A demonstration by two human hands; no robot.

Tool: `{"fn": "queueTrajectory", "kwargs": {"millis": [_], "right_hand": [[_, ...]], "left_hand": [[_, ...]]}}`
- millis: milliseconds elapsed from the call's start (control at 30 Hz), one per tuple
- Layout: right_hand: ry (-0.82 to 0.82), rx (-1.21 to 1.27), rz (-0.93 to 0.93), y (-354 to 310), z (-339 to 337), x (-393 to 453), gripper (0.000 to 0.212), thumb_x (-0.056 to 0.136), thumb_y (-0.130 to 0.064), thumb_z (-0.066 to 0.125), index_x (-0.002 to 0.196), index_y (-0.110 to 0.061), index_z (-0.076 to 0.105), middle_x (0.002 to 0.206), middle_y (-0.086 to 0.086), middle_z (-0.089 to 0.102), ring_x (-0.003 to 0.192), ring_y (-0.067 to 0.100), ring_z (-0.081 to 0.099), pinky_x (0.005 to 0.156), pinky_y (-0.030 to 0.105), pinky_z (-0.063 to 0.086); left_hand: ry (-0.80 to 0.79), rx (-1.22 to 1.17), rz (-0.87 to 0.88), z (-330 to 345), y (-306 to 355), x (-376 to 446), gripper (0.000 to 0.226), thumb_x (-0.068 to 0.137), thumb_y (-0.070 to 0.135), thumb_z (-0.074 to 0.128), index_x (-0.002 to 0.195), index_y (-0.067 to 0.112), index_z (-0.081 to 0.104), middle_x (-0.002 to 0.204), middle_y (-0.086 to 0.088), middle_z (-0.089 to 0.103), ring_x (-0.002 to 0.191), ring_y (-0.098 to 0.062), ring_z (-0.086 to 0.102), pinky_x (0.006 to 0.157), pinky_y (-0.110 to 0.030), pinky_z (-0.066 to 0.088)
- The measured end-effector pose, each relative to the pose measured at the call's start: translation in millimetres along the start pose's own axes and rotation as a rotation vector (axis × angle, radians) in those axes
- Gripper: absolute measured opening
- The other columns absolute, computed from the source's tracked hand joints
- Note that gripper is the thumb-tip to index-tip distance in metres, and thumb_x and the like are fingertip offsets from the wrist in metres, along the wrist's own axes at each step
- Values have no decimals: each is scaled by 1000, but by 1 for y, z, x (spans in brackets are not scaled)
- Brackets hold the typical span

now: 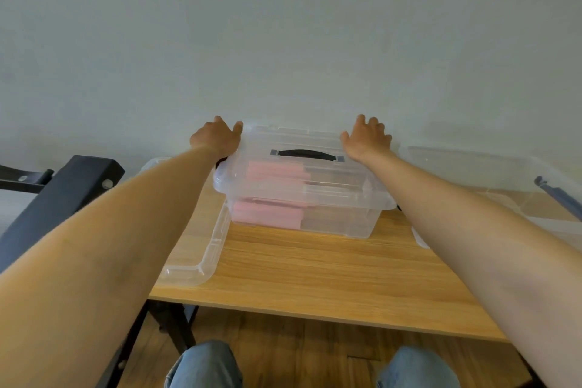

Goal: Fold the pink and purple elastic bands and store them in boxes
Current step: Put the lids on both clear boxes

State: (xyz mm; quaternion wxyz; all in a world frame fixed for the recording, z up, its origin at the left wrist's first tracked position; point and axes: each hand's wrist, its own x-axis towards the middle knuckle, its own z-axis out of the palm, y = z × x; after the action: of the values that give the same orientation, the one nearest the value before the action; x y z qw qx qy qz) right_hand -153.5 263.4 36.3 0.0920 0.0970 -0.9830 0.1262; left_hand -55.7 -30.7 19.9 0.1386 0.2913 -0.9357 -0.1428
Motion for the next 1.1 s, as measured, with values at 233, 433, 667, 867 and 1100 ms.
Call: {"fn": "queueTrajectory", "kwargs": {"millis": [233, 433, 667, 867, 1100], "right_hand": [[-195, 35, -281, -89, 3, -31, 58, 108, -48, 34, 153, -11, 36, 155, 17, 37, 140, 37, 37, 111, 49, 39], [-220, 90, -470, -163, 15, -71, 51, 108, -45, 38, 146, -13, 43, 147, 15, 44, 130, 36, 47, 108, 49, 41], [-226, 2, -904, -234, 35, -124, 36, 104, -27, 49, 138, -15, 54, 136, 8, 54, 119, 28, 56, 97, 45, 50], [-504, -294, -833, -269, 89, -156, 32, 105, -26, 49, 132, -11, 57, 127, 1, 57, 104, 27, 61, 86, 36, 52], [-588, -180, -423, -257, 130, -164, 62, 102, -25, 59, 155, -8, 33, 141, 14, 48, 116, 31, 58, 93, 39, 53]], "left_hand": [[-17, -42, -11, -29, -34, -22, 60, 108, 48, 33, 145, 2, 38, 137, -21, 55, 121, -40, 57, 86, -42, 42], [-123, -13, -23, -39, -88, -45, 47, 107, 31, 42, 142, -1, 39, 133, -24, 56, 114, -38, 58, 83, -40, 44], [-355, 131, -51, -39, -131, -69, 46, 108, 24, 44, 149, 5, 42, 149, -16, 51, 124, -31, 53, 105, -39, 42], [-471, 205, -126, -25, -160, -83, 53, 109, 27, 43, 155, 3, 30, 151, -16, 44, 138, -32, 44, 110, -34, 37], [-392, 166, -320, 3, -188, -79, 120, 77, 62, 79, 161, 7, 13, 158, -19, 29, 145, -38, 33, 114, -50, 38]]}}
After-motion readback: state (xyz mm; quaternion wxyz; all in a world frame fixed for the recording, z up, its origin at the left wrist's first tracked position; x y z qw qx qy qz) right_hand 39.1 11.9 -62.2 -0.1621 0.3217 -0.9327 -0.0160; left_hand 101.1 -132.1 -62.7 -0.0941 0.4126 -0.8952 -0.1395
